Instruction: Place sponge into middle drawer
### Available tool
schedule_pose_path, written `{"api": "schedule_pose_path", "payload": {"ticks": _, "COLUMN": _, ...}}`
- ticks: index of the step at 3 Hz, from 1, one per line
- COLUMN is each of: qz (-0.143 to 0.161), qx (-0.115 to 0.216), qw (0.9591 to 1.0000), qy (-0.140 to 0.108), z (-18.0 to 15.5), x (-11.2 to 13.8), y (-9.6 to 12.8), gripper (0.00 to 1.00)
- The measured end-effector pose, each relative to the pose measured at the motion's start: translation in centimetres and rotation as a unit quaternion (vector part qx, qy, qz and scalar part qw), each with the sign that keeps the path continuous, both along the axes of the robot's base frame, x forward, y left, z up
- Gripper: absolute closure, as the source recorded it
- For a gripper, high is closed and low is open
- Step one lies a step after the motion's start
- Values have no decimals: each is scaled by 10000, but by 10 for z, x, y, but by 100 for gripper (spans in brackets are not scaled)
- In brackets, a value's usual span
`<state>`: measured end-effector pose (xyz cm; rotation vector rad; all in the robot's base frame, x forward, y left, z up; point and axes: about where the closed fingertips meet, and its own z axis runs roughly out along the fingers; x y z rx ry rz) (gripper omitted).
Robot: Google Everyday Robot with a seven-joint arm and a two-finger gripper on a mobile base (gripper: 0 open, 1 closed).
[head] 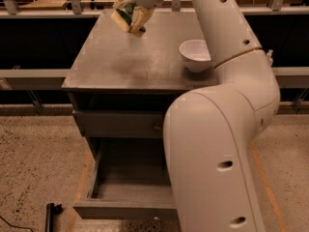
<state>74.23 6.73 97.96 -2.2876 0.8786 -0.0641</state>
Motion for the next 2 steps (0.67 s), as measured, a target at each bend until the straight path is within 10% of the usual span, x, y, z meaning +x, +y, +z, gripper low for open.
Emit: {"api": "schedule_pose_path", "payload": {"ticks": 2, "qz": -681, "qx": 821, "qw": 9925, "qy": 598, "z": 37, "x": -67, "y": 3, "gripper": 100}}
